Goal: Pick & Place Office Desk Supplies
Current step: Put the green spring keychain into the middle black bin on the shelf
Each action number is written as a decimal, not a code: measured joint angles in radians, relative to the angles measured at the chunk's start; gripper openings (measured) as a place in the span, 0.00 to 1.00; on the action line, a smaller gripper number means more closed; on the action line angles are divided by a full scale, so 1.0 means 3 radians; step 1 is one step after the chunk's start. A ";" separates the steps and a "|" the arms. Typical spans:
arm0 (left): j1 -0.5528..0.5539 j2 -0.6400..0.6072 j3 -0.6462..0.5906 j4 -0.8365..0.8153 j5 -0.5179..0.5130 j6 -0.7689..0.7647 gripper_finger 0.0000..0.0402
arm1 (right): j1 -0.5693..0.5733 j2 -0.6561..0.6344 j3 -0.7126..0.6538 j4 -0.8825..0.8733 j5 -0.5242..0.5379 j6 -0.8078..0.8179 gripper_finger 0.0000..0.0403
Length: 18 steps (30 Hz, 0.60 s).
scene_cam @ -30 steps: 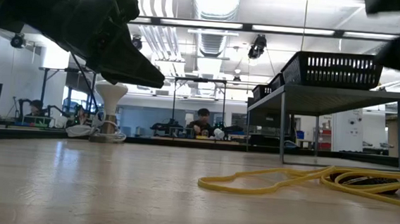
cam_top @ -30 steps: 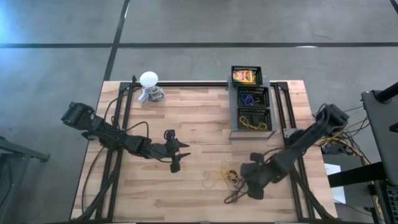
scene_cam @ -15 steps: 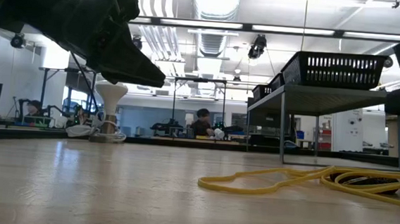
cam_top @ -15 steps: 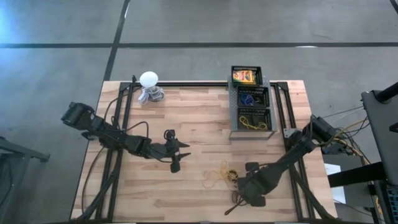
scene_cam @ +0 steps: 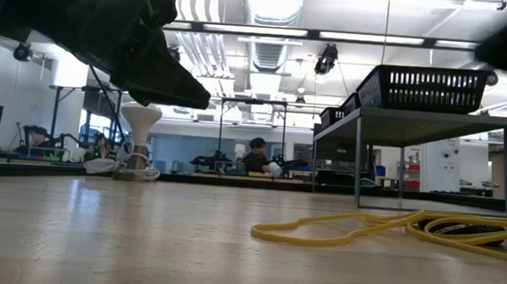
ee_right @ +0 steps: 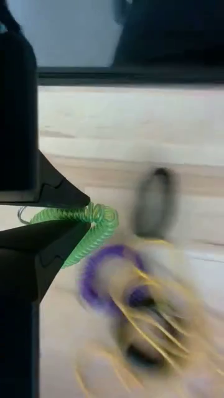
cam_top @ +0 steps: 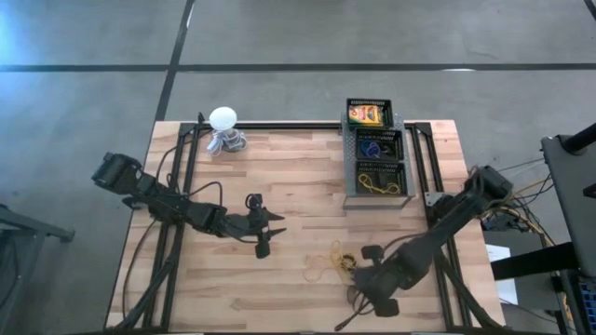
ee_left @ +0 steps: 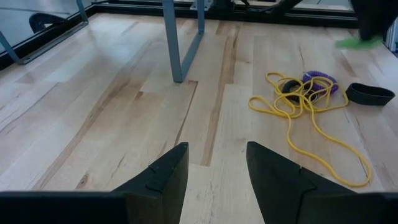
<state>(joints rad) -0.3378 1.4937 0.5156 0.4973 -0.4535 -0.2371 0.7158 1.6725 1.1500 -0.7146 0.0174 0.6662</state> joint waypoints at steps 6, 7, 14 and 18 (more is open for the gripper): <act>0.0000 0.0000 0.0000 0.0004 -0.0001 -0.0001 0.42 | -0.0012 -0.0617 0.0184 0.0438 0.1522 -0.1127 0.06; 0.0000 0.0000 0.0000 0.0005 -0.0001 -0.0001 0.42 | -0.0046 -0.0729 0.0166 0.0508 0.1723 -0.1339 0.06; 0.0000 0.0000 0.0000 0.0009 -0.0001 -0.0001 0.42 | -0.1097 -0.1570 -0.0051 0.0556 0.2125 -0.1650 0.06; 0.0000 0.0000 0.0000 0.0006 -0.0001 -0.0001 0.42 | -0.2230 -0.1896 -0.0172 0.0496 0.1685 -0.1479 0.06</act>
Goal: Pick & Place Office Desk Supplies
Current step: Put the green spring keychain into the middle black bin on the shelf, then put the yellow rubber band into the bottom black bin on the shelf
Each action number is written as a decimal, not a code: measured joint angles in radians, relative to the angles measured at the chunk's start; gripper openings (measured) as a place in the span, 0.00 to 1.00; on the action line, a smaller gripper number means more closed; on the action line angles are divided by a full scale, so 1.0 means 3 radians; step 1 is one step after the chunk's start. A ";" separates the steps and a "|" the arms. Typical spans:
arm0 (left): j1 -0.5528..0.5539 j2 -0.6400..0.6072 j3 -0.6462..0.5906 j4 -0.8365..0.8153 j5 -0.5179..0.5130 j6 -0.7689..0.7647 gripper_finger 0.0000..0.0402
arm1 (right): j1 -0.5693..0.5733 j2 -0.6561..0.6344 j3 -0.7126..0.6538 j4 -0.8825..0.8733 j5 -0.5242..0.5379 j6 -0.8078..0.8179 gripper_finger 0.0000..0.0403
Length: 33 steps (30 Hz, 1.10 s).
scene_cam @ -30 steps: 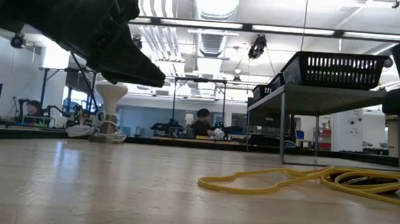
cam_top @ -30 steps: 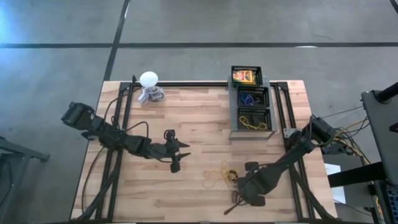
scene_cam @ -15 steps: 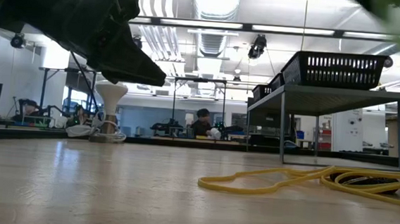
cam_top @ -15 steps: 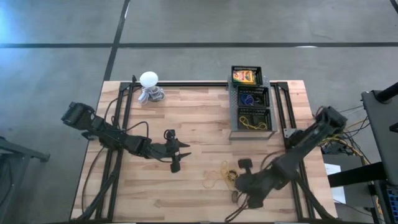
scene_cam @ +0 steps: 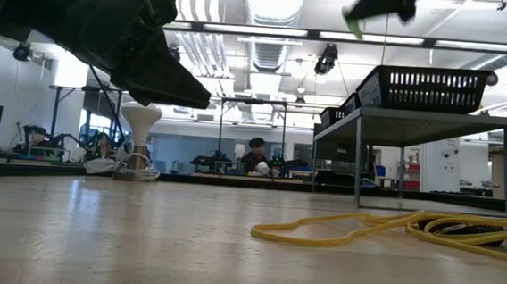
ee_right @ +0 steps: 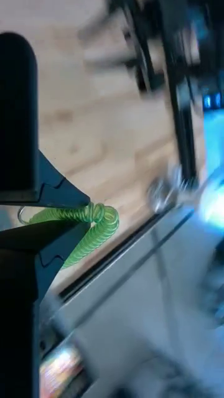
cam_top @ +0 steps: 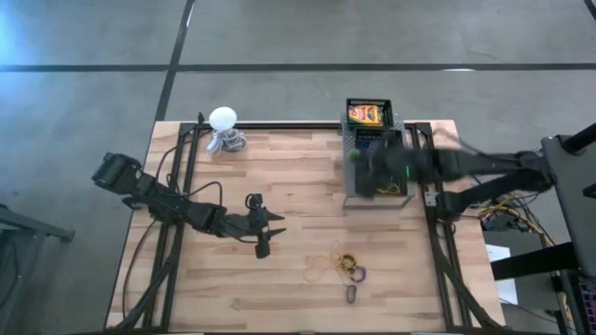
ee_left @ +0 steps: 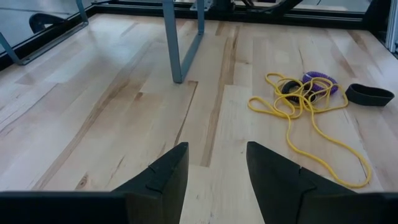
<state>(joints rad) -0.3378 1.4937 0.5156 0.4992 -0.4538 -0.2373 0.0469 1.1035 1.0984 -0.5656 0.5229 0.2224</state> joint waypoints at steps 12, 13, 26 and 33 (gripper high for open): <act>0.0000 0.0000 0.0000 -0.0008 0.0000 0.0003 0.42 | -0.2450 0.0076 -0.0174 -0.0944 -0.2074 -0.0005 0.06; 0.0000 0.0000 0.0000 -0.0008 0.0000 0.0003 0.42 | -0.2476 0.0081 -0.0174 -0.0991 -0.2067 -0.0026 0.06; -0.0003 0.0000 0.0000 -0.0015 0.0000 0.0006 0.42 | -0.2484 0.0070 -0.0150 -0.1345 -0.1692 -0.0019 0.29; -0.0003 0.0000 0.0000 -0.0017 0.0000 0.0015 0.42 | -0.2180 -0.0105 -0.0097 -0.1205 -0.1463 0.0034 0.38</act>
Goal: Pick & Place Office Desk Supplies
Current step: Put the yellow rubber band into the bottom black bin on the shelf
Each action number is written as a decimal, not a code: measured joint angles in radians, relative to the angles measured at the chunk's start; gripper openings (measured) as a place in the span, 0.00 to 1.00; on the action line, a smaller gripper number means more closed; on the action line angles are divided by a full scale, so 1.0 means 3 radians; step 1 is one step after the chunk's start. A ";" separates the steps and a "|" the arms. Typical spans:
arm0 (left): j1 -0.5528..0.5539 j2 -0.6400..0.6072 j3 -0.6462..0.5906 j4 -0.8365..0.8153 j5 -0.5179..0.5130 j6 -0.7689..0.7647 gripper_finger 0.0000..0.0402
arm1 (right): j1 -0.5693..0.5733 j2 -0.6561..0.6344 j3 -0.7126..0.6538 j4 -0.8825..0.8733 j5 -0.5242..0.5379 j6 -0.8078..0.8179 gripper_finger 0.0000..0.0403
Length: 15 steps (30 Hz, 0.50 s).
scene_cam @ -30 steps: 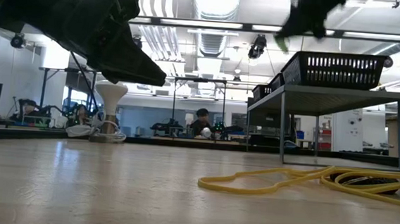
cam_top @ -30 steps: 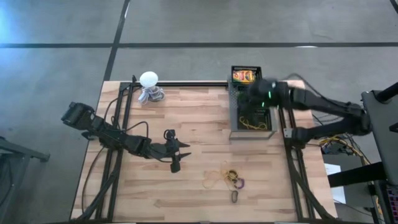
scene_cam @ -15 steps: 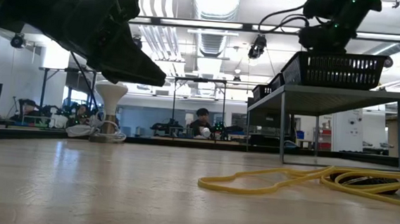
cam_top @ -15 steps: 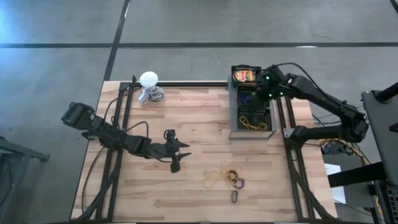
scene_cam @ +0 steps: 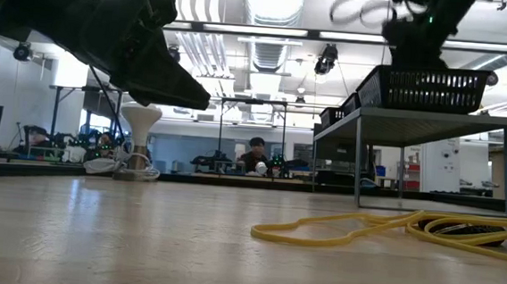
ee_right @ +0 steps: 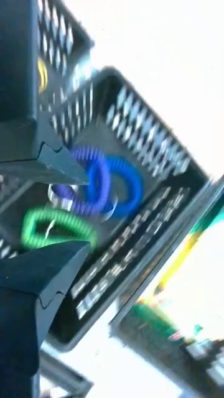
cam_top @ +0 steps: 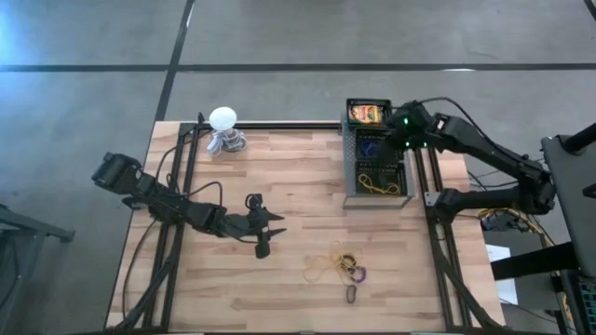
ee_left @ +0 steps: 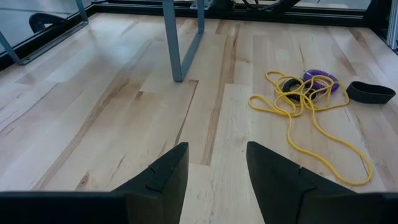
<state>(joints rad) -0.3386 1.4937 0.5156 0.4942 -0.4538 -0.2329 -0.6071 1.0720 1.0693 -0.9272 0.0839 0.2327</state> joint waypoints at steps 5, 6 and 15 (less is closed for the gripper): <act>0.0002 0.0000 0.0000 0.0001 0.0000 0.0000 0.42 | 0.0948 -0.0190 -0.0001 0.0344 0.0482 0.0205 0.35; 0.0003 0.0000 0.0000 0.0001 0.0000 0.0000 0.42 | 0.1215 -0.0203 -0.0008 0.0427 0.0639 0.0259 0.34; 0.0001 0.0000 0.0000 0.0004 0.0001 -0.0002 0.42 | 0.3492 0.0230 -0.0088 0.0955 0.2316 0.0611 0.28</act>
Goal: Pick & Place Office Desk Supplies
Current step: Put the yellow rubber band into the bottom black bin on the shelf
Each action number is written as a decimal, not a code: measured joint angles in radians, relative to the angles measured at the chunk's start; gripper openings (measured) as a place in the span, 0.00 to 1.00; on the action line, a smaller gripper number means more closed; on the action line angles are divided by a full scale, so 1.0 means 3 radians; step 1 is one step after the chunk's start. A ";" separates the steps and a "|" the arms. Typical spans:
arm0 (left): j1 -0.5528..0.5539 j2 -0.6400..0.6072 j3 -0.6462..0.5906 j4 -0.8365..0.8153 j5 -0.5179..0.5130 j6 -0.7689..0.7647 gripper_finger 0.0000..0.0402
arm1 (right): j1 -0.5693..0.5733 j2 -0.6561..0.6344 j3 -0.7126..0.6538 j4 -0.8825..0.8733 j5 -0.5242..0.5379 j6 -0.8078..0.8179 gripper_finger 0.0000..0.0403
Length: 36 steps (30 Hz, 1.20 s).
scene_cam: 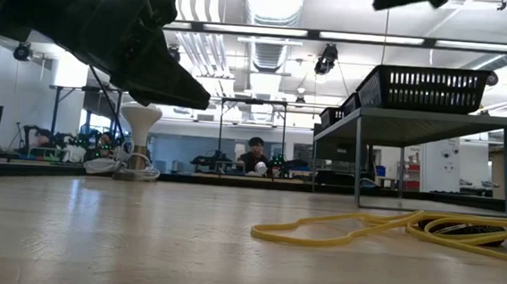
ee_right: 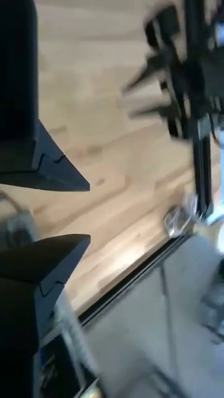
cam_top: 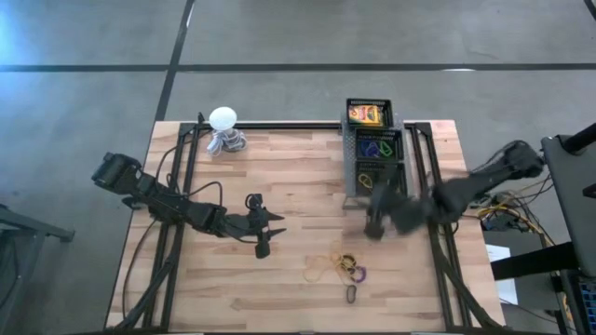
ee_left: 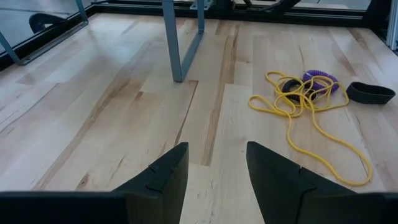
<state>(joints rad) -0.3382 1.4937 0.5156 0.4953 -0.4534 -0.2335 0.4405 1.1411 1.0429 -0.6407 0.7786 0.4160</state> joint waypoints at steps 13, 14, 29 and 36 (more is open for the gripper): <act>-0.0005 0.0144 0.0002 0.0435 0.0001 0.0097 0.42 | 0.1002 0.1360 -0.0193 0.0179 0.0282 0.1136 0.23; -0.0005 0.0211 0.0010 0.0536 0.0001 0.0109 0.42 | 0.1019 0.1473 -0.0193 0.0229 0.0253 0.1134 0.23; 0.0014 0.1197 0.0539 0.0795 0.0090 0.0365 0.42 | 0.0451 0.2117 -0.0397 0.2034 -0.1263 -0.0028 0.23; 0.0023 0.1200 0.0555 0.0591 0.0090 0.0367 0.42 | -0.0020 0.2144 -0.0402 0.2051 -0.1990 -0.0240 0.41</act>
<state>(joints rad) -0.3313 1.8538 0.6820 0.6727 -0.4264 -0.1234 0.4346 1.7843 0.9224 -0.0253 0.1817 0.3441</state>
